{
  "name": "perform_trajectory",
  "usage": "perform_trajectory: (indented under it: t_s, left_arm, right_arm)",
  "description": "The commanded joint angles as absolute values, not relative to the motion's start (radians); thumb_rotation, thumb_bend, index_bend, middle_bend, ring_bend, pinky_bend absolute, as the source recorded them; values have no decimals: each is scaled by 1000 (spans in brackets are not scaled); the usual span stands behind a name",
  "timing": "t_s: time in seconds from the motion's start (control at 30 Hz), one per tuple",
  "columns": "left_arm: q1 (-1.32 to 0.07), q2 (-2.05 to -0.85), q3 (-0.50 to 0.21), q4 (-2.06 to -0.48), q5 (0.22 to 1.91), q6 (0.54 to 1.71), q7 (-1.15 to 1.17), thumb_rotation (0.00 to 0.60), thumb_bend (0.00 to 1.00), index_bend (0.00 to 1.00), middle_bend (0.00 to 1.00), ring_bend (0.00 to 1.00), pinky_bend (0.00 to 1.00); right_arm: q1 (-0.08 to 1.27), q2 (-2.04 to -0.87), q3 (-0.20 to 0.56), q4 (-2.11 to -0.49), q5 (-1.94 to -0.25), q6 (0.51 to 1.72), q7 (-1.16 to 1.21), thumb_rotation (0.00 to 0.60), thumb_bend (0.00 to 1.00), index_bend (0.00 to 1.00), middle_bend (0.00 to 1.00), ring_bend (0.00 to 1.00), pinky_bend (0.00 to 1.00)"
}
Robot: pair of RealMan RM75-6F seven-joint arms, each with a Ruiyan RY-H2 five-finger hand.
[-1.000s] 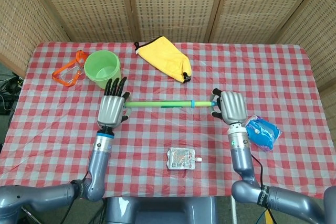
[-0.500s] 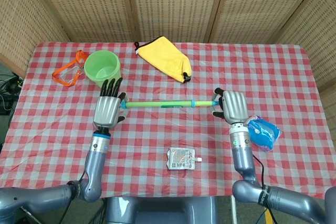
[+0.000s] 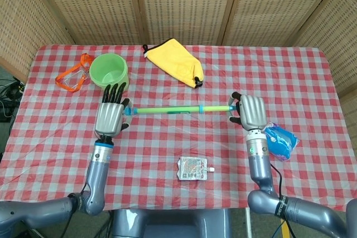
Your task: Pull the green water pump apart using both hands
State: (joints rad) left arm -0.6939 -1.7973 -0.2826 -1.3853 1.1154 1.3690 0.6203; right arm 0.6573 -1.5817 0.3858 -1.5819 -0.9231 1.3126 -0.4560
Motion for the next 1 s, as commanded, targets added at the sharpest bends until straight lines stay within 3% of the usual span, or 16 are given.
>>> perform_trajectory:
  t_s: [0.03,1.0]
  left_arm:
    - [-689,-1793,-283,-1388,1117,1370,617,600,375,532,0,0,0]
    - [-599,-1717,-247,-1419,1173,1409,565,600,375,540,0,0,0]
  right_arm:
    - [656,-1582,386,-1579,-921,1312,-454,600,600,837,1000,1000,928]
    - [649,-1571,393,-1536,-911,1310,-443,600,599,837,1000,1000,928]
